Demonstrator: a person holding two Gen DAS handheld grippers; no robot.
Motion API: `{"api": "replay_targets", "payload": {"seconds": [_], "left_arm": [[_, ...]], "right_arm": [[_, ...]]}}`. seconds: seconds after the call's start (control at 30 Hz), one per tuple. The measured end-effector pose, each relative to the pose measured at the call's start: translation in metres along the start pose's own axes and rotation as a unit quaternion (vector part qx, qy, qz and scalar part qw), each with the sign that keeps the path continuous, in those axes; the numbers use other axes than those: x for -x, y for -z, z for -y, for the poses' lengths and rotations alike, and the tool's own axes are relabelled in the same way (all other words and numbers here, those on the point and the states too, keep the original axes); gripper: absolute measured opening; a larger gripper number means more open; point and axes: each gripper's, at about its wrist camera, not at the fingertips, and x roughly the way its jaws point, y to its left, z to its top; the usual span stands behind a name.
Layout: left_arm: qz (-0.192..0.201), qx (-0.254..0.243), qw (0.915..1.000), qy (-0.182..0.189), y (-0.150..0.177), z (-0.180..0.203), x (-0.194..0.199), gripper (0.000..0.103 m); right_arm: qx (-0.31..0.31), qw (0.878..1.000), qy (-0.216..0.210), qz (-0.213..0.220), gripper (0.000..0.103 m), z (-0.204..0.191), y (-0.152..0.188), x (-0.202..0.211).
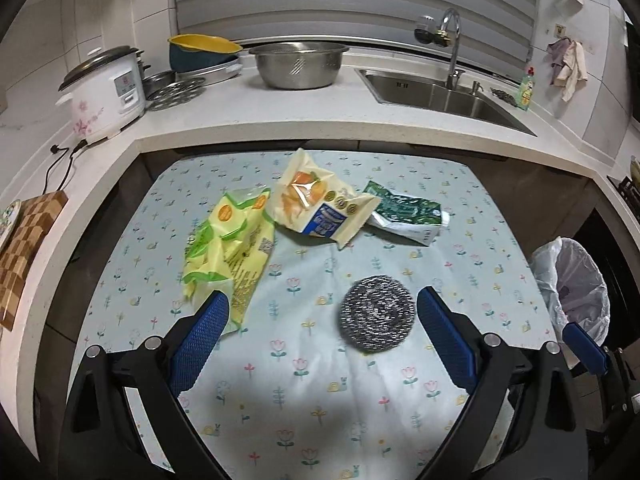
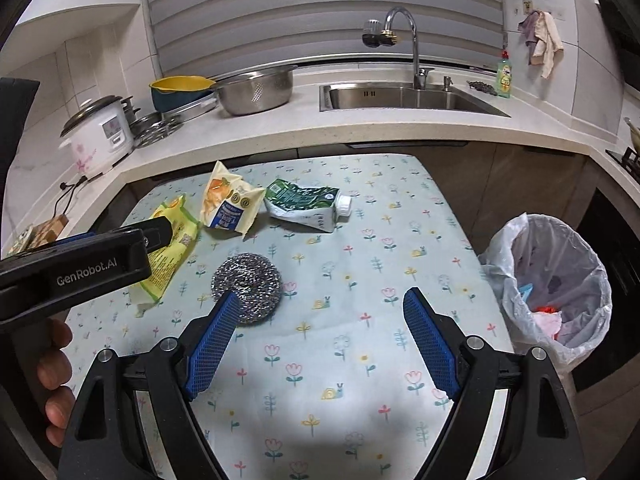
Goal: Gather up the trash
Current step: 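Grasp the yellow-green bag with the left tool while the right tool grasps the steel wool scrubber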
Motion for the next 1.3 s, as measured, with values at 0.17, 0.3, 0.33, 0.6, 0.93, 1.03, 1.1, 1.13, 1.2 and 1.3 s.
{"api": "replay_targets", "payload": {"seconds": [0.17, 0.3, 0.33, 0.6, 0.93, 1.03, 1.1, 1.13, 1.2, 1.3], "left_arm": [[-0.016, 0.031, 0.9991, -0.025, 0.001, -0.042, -0.018, 0.091], [-0.028, 0.046, 0.9977, -0.041, 0.001, -0.072, -0.035, 0.091], [-0.031, 0.048, 0.9973, -0.045, 0.001, -0.077, -0.039, 0.091], [-0.053, 0.052, 0.9953, -0.062, 0.002, -0.105, -0.077, 0.091], [-0.075, 0.054, 0.9933, -0.069, 0.002, -0.113, -0.116, 0.091], [-0.078, 0.056, 0.9930, -0.069, 0.000, -0.113, -0.125, 0.091], [-0.080, 0.056, 0.9929, -0.068, -0.001, -0.113, -0.129, 0.091], [-0.081, 0.057, 0.9928, -0.067, -0.001, -0.112, -0.131, 0.091], [-0.083, 0.058, 0.9928, -0.064, -0.001, -0.111, -0.134, 0.090], [-0.084, 0.056, 0.9933, -0.056, -0.001, -0.108, -0.136, 0.081]], "right_arm": [[0.010, 1.000, -0.015, -0.018, 0.081, -0.023, -0.003, -0.023], [0.005, 0.999, -0.031, -0.035, 0.081, -0.038, -0.006, -0.047], [0.004, 0.999, -0.033, -0.040, 0.081, -0.041, -0.007, -0.053], [0.003, 0.996, -0.034, -0.076, 0.081, -0.061, -0.005, -0.108], [0.008, 0.995, -0.028, -0.100, 0.081, -0.065, -0.002, -0.146], [0.007, 0.994, -0.030, -0.103, 0.081, -0.066, -0.002, -0.153], [0.006, 0.994, -0.033, -0.104, 0.081, -0.067, -0.003, -0.156], [0.006, 0.994, -0.034, -0.104, 0.081, -0.067, -0.003, -0.157], [0.005, 0.994, -0.037, -0.103, 0.081, -0.068, -0.003, -0.159], [0.004, 0.994, -0.042, -0.103, 0.079, -0.068, -0.003, -0.160]]}}
